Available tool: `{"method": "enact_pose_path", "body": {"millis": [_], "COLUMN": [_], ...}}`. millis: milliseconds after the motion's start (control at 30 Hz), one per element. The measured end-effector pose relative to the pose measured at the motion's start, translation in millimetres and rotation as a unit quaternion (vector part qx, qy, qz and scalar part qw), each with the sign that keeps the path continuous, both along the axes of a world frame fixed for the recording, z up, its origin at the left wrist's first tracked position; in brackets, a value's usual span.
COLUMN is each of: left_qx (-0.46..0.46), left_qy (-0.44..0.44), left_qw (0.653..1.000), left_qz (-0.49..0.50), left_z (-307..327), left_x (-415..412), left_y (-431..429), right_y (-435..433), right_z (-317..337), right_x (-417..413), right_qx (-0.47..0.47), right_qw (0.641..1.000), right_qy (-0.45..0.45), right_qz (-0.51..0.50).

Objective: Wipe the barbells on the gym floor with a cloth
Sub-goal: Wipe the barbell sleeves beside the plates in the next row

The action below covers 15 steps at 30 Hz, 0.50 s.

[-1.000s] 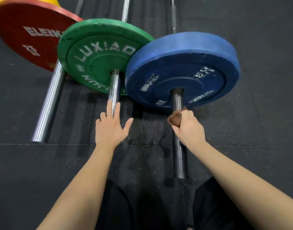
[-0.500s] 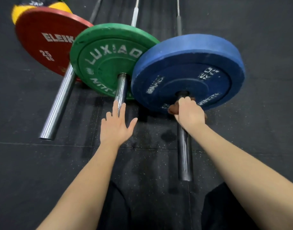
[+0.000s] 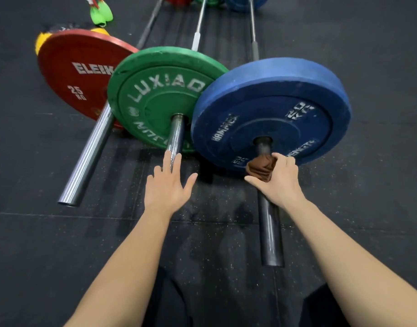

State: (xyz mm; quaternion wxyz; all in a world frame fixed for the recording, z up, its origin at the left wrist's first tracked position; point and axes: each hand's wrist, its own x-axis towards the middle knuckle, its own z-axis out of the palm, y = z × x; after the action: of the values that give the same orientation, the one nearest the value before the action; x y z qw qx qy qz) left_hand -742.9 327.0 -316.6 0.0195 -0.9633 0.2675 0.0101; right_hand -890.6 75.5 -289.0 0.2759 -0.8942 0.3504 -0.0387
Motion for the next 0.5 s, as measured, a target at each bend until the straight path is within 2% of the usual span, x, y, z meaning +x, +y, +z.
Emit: {"method": "enact_pose_path", "body": {"millis": [67, 167, 267, 367, 500], "left_qx": [-0.007, -0.013, -0.021, -0.019, -0.018], "left_qy": [0.002, 0.008, 0.011, 0.011, 0.007], "left_qw": [1.0, 1.0, 1.0, 1.0, 1.0], "left_qz": [0.001, 0.002, 0.004, 0.006, 0.007], "left_z": [1, 4, 5, 4, 3], "left_x": [-1, -2, -3, -4, -6], "left_y": [2, 3, 3, 1, -2], "right_y": [4, 20, 34, 40, 49], "right_z": [1, -1, 4, 9, 11], "right_x": [-7, -25, -43, -55, -60], "right_qx": [0.018, -0.023, -0.019, -0.051, -0.115], "right_qw": [1.0, 1.0, 0.999, 0.991, 0.985], "right_qy": [0.0, -0.018, 0.046, 0.125, 0.119], "right_qz": [-0.005, -0.001, -0.013, 0.018, 0.047]}}
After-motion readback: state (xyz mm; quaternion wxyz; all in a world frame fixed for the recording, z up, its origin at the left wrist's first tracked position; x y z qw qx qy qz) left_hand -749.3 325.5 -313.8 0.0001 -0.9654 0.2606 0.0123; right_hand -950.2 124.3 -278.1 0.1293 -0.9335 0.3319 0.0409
